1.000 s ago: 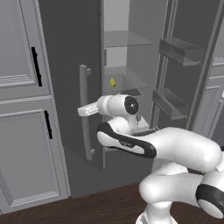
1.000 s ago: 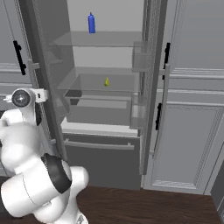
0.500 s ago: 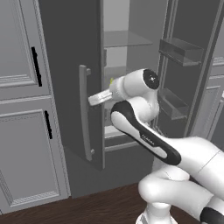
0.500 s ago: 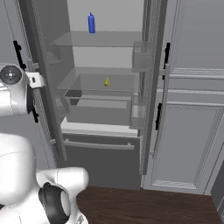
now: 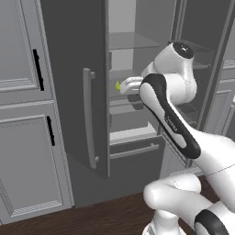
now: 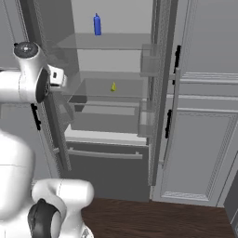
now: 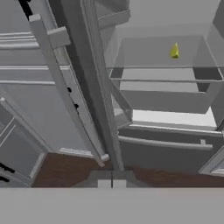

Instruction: Grab a lemon wedge from the fridge and one ice cube from the ice bowl, and put them in the glass of lemonade.

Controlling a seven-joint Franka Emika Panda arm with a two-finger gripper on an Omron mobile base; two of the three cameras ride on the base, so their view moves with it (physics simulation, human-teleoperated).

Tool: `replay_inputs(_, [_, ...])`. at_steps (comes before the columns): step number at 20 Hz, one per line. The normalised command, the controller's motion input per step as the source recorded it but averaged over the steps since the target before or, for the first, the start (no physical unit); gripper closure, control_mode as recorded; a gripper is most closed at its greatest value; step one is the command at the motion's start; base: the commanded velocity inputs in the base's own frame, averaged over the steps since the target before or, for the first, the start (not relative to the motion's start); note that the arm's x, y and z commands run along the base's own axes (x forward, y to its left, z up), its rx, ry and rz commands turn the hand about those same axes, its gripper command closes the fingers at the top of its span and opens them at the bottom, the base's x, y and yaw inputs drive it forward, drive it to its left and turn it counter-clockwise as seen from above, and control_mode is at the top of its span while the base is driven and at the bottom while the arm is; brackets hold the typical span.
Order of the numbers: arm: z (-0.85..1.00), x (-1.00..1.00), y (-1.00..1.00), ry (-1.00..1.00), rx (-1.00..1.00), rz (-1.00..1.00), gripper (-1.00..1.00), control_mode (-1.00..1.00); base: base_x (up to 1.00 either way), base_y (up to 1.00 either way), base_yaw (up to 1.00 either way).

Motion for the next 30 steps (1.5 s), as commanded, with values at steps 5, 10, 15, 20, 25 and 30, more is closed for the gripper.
replay_inputs(5, [-0.02, 0.48, -0.44, 0.37, 0.13, -0.31, -1.0, -1.0, 0.0, 0.0, 0.0])
replay_inputs(10, [-0.47, 0.6, -0.03, 0.18, 0.39, -0.28, -1.0, -1.0, 0.0, 0.0, 0.0])
replay_inputs(15, [-0.47, -0.09, -0.49, 0.0, 0.71, -0.19, -1.0, -1.0, 0.0, 0.0, 0.0])
replay_inputs(20, [-0.11, -0.37, 0.04, 0.02, 0.45, -0.03, -1.0, -1.0, 0.0, 0.0, 0.0])
replay_inputs(25, [-0.01, -0.25, 0.55, 0.11, 0.18, 0.07, -1.0, -1.0, 0.0, 0.0, 0.0])
replay_inputs(30, [-0.01, 0.24, 0.27, 0.24, 0.02, 0.02, -1.0, -1.0, 0.0, 0.0, 0.0])
